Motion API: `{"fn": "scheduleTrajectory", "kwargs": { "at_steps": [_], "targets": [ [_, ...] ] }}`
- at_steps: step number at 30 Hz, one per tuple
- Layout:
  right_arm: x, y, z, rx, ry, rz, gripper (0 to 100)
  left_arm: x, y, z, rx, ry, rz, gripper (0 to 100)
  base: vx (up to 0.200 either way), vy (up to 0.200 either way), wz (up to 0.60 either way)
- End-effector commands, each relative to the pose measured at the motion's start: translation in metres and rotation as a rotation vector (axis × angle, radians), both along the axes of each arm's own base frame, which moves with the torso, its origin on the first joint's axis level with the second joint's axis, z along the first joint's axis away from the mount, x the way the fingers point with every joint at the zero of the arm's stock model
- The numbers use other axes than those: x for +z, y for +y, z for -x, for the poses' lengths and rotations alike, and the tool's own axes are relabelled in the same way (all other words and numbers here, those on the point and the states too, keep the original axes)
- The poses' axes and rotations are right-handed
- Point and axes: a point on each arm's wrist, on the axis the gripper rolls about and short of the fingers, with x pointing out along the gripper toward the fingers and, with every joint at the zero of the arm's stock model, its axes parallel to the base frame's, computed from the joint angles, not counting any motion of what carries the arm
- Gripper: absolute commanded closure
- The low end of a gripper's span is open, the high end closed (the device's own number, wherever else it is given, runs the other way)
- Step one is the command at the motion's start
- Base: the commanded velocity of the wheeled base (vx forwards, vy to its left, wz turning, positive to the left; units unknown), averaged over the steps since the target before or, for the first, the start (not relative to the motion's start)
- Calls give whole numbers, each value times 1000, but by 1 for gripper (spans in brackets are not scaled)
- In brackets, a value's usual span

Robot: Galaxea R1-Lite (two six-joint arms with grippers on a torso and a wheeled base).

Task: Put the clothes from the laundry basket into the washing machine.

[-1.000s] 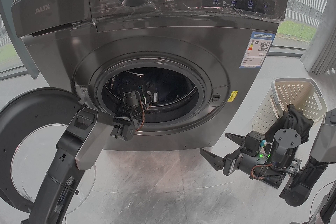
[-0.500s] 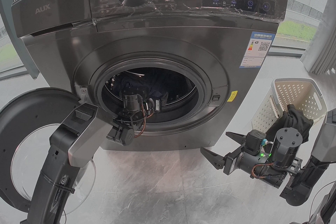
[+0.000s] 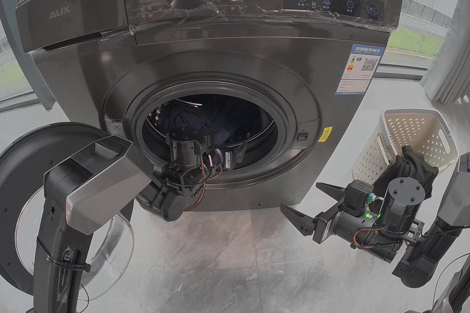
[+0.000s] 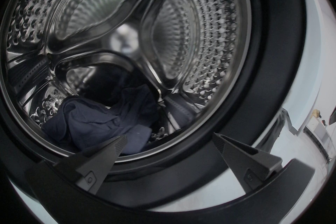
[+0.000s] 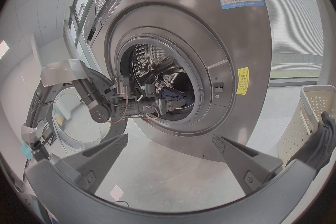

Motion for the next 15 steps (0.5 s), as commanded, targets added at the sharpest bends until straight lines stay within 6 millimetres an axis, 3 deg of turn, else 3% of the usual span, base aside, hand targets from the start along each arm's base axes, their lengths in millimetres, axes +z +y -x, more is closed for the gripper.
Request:
{"fn": "scheduleTrajectory", "kwargs": {
  "at_steps": [1,8,11,15],
  "targets": [
    [-1,1,-1,3,2,1,0,18,-11,26,-48,-20,13,0,0,0,0],
    [-2,0,-1,0,5,2,0,2,-14,47,-77,4,-2,0,0,0,0],
    [-2,0,-1,-2,8,4,0,8,-8,56,-78,15,-8,0,0,0,0],
    [-2,-1,-1,-6,6,3,0,31,13,93,-123,47,-20,0,0,0,0]
  ]
}}
